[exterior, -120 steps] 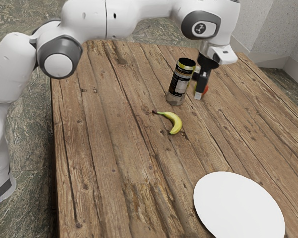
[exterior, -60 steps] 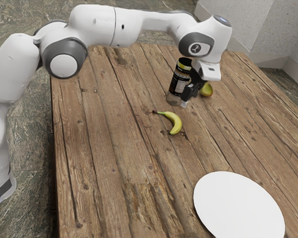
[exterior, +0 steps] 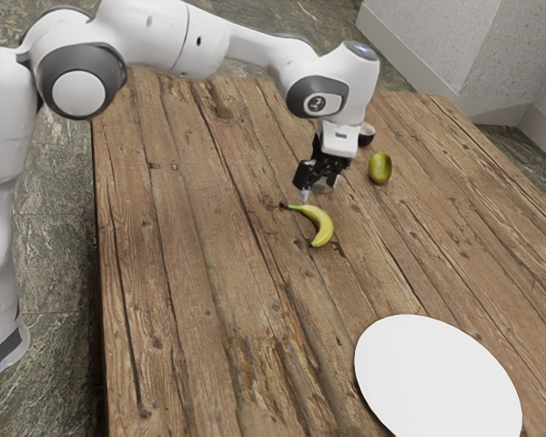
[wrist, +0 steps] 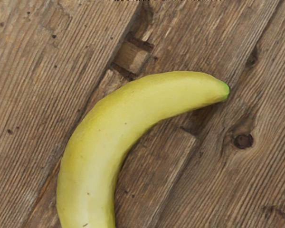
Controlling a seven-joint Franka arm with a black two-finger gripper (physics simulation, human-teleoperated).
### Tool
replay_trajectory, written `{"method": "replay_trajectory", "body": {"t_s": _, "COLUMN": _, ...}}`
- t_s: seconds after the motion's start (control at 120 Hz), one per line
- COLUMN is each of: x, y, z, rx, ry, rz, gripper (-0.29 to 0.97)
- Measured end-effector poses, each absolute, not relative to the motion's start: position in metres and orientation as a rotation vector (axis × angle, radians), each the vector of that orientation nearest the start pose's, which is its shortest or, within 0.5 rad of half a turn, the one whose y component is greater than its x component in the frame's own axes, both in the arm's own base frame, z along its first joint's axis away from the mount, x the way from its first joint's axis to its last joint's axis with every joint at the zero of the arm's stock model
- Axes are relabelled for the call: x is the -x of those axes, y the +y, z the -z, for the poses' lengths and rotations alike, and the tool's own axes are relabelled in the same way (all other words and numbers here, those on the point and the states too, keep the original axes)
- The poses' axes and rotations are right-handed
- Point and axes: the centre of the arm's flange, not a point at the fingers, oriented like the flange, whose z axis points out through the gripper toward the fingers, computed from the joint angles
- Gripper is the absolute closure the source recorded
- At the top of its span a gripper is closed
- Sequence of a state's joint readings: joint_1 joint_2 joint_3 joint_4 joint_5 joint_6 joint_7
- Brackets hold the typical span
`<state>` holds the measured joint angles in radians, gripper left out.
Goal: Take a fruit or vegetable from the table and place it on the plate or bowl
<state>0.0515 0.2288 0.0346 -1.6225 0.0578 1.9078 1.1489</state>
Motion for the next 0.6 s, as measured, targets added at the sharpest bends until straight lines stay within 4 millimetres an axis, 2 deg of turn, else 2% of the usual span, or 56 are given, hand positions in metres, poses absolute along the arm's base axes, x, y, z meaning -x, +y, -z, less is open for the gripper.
{"method": "replay_trajectory", "body": {"t_s": 0.183, "x": -0.640, "y": 0.042, "z": -0.489, "rx": 2.551, "ry": 1.677, "rz": 0.045, "gripper": 0.00}}
{"method": "replay_trajectory", "body": {"t_s": 0.308, "x": -0.646, "y": 0.043, "z": -0.471, "rx": 2.533, "ry": 1.721, "rz": 0.028, "gripper": 0.00}}
{"method": "replay_trajectory", "body": {"t_s": 0.6, "x": -0.654, "y": 0.047, "z": -0.448, "rx": 2.503, "ry": 1.780, "rz": 0.014, "gripper": 0.00}}
